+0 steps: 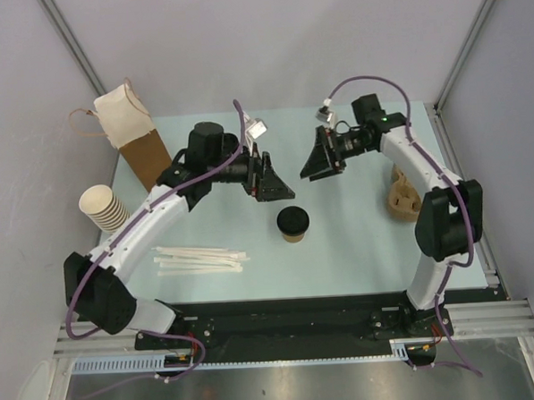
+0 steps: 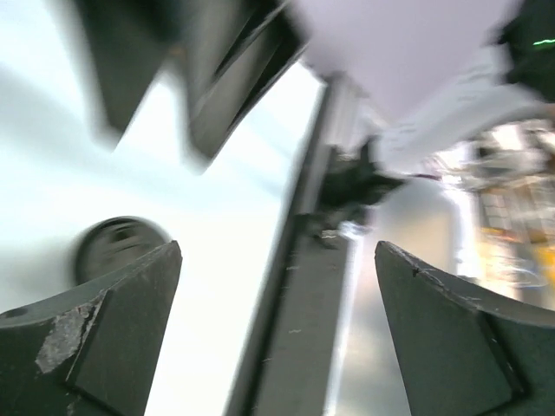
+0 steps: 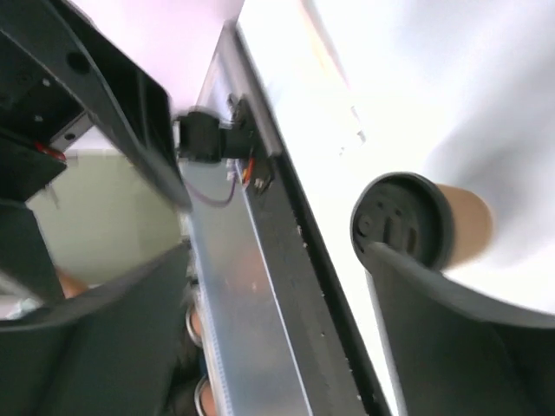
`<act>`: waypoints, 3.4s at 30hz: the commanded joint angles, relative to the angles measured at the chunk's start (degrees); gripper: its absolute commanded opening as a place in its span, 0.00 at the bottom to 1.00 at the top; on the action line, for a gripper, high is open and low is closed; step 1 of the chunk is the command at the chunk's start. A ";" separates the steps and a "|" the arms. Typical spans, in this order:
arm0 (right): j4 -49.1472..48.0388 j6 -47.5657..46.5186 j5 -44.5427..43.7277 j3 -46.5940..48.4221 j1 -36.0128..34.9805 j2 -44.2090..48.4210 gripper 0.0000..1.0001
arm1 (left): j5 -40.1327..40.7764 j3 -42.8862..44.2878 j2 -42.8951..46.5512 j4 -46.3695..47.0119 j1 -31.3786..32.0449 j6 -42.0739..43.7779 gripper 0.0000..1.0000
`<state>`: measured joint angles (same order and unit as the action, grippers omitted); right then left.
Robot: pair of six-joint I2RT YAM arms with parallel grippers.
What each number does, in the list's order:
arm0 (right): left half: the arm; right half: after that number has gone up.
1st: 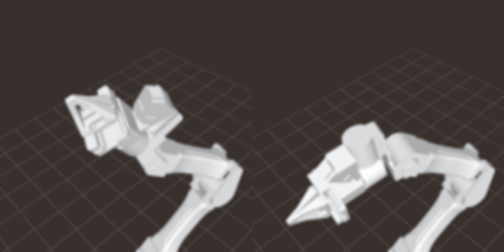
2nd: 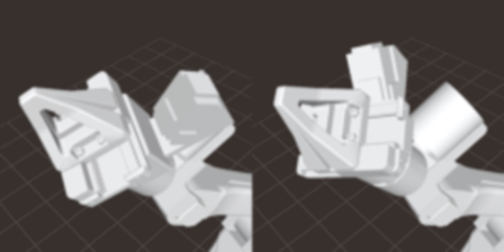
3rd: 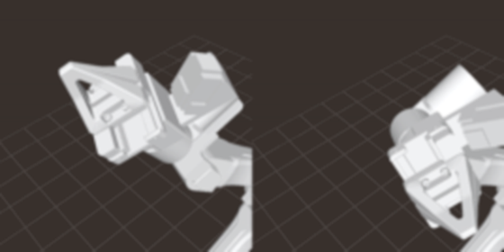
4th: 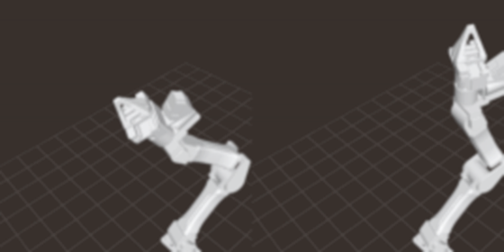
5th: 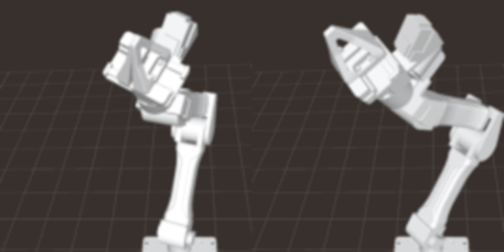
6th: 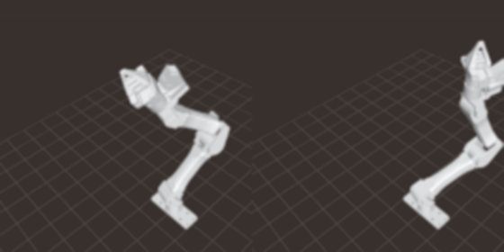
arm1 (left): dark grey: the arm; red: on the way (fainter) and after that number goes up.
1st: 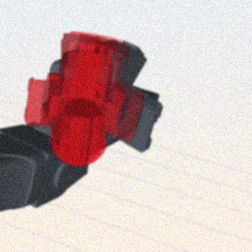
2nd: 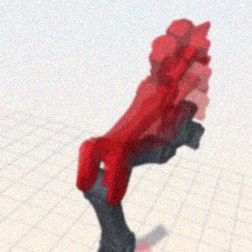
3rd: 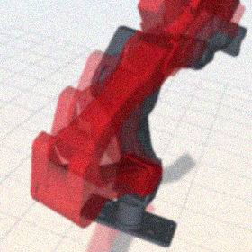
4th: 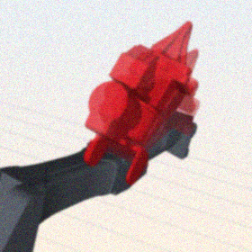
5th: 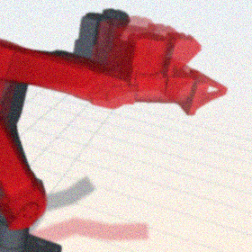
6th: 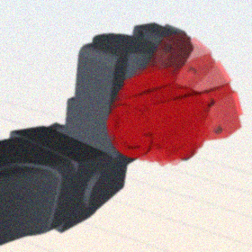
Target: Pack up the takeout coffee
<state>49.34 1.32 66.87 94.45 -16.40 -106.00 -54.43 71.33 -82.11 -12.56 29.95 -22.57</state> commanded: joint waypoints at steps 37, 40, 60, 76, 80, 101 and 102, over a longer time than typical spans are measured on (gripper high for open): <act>0.32 -5.98 -18.18 -10.26 13.42 16.96 1.00 | 44.15 24.64 -23.62 -36.84 18.12 44.71 1.00; 0.32 -5.98 -18.01 -10.25 13.42 16.87 1.00 | 43.80 25.17 -24.50 -37.19 18.12 45.15 0.99; 0.32 -6.07 -16.86 -10.26 13.42 16.26 1.00 | 37.65 28.51 -28.55 -40.70 15.92 47.18 1.00; 0.49 -6.33 -16.42 -10.26 13.41 16.00 1.00 | 36.33 29.92 -30.48 -40.71 15.49 46.56 0.99; 0.49 -6.42 -16.42 -10.26 13.42 15.91 1.00 | 35.63 31.06 -30.39 -40.97 15.31 46.39 1.00; 0.67 -6.42 -16.42 -10.25 13.50 16.00 1.00 | 34.92 29.13 -31.10 -40.09 15.13 46.03 1.00; 0.49 -6.42 -16.25 -10.26 13.59 15.91 1.00 | 35.10 29.04 -31.18 -39.92 15.13 45.95 0.99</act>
<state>50.41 -4.56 49.54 84.20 -2.87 -89.73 -18.44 100.16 -112.99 -55.40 45.45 23.03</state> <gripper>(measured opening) 0.994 0.994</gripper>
